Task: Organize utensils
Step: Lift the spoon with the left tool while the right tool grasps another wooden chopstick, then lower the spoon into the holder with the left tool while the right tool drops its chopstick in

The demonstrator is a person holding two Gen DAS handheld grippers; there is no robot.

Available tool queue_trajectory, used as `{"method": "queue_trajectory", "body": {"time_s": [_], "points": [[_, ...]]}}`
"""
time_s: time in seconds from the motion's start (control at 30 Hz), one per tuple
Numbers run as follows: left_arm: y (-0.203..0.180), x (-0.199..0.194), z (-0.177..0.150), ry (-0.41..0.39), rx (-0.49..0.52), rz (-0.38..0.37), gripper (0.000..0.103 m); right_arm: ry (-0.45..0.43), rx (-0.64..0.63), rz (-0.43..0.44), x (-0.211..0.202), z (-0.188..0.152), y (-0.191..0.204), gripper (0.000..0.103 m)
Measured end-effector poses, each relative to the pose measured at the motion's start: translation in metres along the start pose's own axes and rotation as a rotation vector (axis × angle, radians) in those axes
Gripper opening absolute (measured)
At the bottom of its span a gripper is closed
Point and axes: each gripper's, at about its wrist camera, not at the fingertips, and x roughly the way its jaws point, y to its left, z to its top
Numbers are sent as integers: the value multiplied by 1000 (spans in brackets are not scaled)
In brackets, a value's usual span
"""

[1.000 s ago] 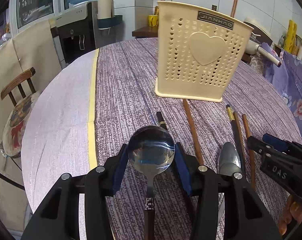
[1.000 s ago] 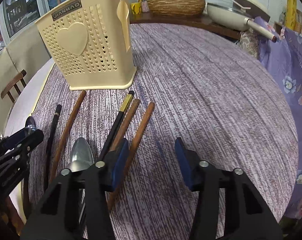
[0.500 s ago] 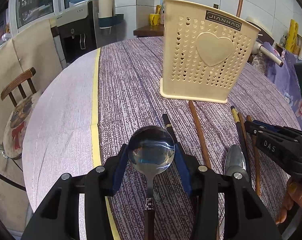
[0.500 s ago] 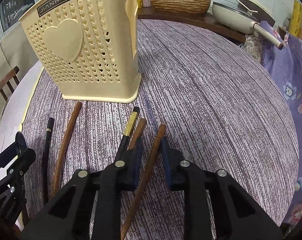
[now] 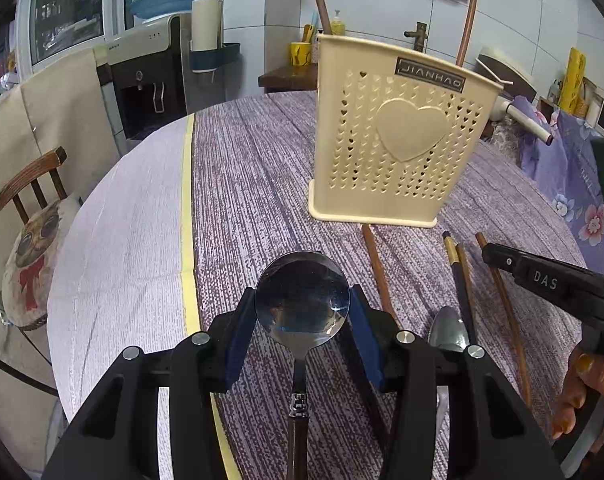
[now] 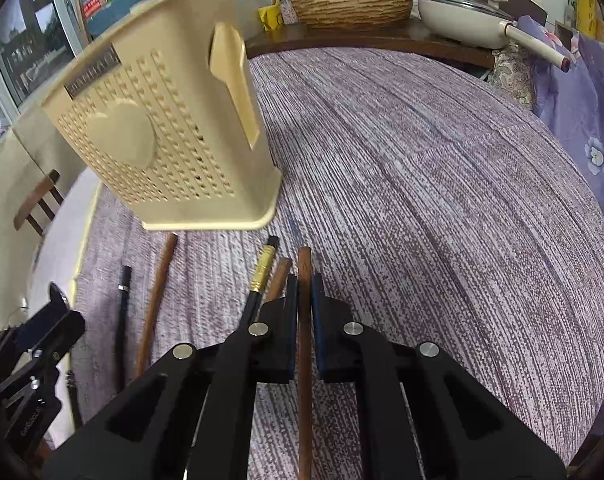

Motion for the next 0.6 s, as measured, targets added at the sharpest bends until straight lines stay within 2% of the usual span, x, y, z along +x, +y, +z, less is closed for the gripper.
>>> {"method": "queue_trajectory", "body": {"time_s": [0.2, 0.6], "points": [[-1, -20, 12, -52, 4, -36, 47, -105, 3, 93, -42, 12, -7, 8], [5, -56, 35, -146, 3, -66, 47, -340, -78, 152, -146, 17, -1, 8]]}}
